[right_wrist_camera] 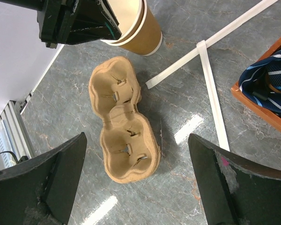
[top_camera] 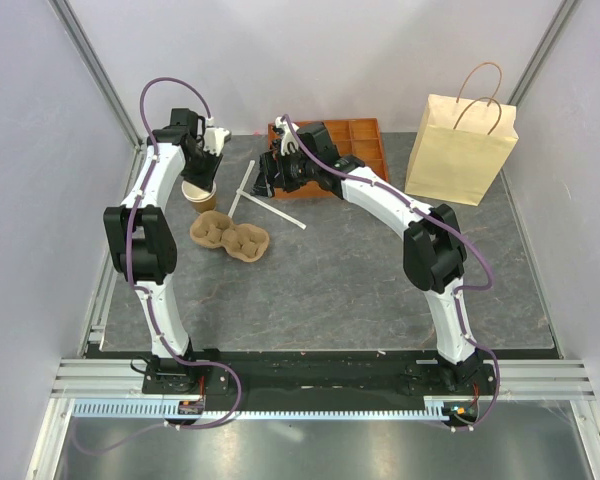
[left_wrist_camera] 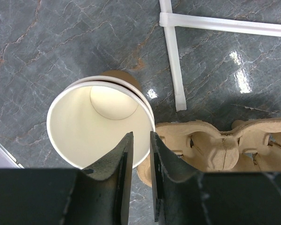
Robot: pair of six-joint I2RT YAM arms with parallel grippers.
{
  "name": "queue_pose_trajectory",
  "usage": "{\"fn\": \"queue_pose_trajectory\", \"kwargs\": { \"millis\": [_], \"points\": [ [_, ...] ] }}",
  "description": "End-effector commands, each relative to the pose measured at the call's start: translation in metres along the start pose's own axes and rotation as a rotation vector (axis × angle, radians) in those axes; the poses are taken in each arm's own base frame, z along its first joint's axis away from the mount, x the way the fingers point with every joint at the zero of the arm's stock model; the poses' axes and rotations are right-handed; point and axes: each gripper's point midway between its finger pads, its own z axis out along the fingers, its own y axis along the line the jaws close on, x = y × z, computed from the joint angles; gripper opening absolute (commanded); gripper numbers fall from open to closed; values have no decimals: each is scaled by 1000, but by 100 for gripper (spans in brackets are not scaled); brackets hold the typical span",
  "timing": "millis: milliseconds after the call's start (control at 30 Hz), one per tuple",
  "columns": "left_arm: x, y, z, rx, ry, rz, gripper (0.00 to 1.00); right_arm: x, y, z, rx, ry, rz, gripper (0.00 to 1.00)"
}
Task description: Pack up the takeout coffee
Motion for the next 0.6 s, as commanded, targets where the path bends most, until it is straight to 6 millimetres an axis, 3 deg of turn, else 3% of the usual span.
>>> {"fn": "queue_pose_trajectory", "kwargs": {
  "millis": [0, 200, 567],
  "points": [
    [-21, 5, -26, -20, -74, 26, 28, -23, 12, -3, -41, -57, -23, 98],
    [-23, 5, -26, -22, -77, 25, 29, -24, 12, -4, -42, -59, -21, 98],
    [-7, 2, -6, 1, -18, 21, 27, -23, 10, -3, -35, -59, -24, 98]
  ]
}}
